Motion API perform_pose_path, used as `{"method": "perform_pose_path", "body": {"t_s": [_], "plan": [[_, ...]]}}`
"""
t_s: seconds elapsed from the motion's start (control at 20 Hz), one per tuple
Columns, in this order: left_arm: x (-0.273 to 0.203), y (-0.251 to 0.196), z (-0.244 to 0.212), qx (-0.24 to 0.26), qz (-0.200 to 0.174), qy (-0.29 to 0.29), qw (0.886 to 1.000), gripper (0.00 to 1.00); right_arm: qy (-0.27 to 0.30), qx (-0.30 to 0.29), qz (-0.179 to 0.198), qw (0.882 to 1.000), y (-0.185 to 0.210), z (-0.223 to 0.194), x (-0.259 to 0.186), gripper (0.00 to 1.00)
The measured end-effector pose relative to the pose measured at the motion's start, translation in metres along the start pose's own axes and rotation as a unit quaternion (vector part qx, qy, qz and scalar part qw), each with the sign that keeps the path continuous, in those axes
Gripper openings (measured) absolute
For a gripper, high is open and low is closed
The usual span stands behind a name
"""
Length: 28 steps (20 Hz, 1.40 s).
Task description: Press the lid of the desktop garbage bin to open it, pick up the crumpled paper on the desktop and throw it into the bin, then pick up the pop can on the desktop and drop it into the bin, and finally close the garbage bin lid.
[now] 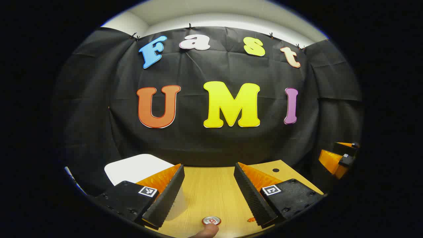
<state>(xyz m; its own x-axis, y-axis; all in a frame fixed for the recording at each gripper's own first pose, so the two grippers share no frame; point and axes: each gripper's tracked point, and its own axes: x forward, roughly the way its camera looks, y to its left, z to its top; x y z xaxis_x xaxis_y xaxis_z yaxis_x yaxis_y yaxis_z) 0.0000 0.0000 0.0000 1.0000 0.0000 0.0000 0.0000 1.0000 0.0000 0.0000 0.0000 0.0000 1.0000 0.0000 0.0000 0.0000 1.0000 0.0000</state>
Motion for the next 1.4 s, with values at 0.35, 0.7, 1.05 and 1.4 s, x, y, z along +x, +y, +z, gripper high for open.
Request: {"method": "perform_pose_path", "body": {"t_s": [0.35, 0.7, 1.05, 1.4], "plan": [[0.011, -0.003, -0.002, -0.007, 0.005, -0.001, 1.0, 0.99, 0.002, -0.012, 0.01, 1.0, 0.006, -0.002, 0.011, 0.94], [0.015, -0.007, -0.006, -0.003, 0.005, 0.003, 1.0, 0.99, 0.008, -0.021, 0.03, 0.999, 0.014, -0.011, 0.019, 0.94], [0.014, -0.008, -0.006, 0.01, -0.004, 0.002, 1.0, 0.94, 0.022, -0.005, 0.033, 0.999, 0.012, -0.019, 0.025, 0.94], [0.026, 0.001, -0.017, 0.051, 0.013, 0.031, 0.998, 0.71, 0.034, -0.012, 0.045, 0.998, 0.026, -0.029, 0.032, 0.94]]}}
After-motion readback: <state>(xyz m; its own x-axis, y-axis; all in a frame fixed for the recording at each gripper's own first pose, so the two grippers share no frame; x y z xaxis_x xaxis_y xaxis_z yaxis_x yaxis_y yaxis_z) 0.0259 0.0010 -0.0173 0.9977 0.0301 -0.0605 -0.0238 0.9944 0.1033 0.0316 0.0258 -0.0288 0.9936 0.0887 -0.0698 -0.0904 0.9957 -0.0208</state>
